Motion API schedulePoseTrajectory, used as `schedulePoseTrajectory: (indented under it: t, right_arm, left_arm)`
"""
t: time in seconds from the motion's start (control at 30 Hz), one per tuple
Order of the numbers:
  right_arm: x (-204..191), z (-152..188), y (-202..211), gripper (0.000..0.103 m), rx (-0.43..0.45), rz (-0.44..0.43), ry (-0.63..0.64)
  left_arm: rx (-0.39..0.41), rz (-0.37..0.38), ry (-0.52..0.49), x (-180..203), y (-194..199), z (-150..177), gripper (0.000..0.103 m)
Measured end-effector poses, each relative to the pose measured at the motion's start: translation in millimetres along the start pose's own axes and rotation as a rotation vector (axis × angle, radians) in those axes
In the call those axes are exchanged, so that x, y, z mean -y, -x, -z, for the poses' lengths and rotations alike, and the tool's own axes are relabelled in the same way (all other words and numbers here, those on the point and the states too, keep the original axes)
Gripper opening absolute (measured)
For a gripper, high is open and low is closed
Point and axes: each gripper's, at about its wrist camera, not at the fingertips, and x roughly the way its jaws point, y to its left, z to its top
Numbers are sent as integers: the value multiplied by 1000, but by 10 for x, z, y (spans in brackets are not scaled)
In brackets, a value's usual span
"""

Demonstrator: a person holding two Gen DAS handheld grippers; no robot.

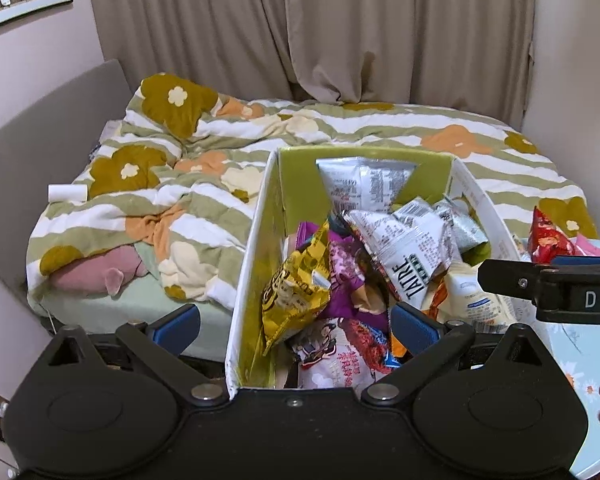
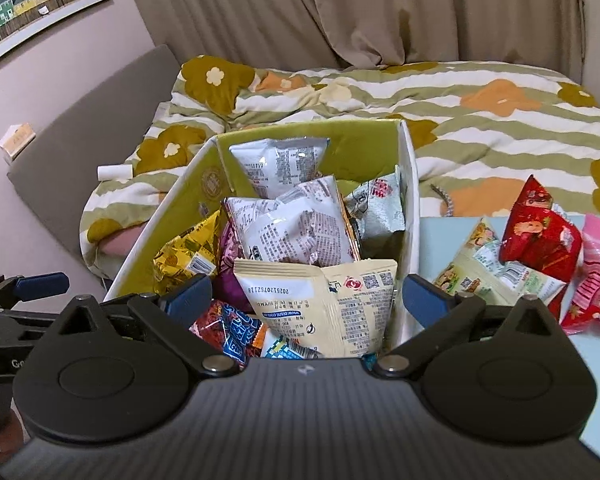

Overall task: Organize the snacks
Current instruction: 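Lower both bags into the box and open both grippers, then move both grippers back to the remaining bags on the mat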

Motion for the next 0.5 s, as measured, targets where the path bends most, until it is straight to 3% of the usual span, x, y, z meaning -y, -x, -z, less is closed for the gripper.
schedulePoseTrajectory:
  t: [0.23,0.5]
  right_arm:
    - [14,-69,282,103,36,2,-25]
    - [291,-105,729,103,93,48,-46]
  left_arm:
    - [31,30,-4,61,195,-65,103]
    - [81,77,-40,479,426,-116,103]
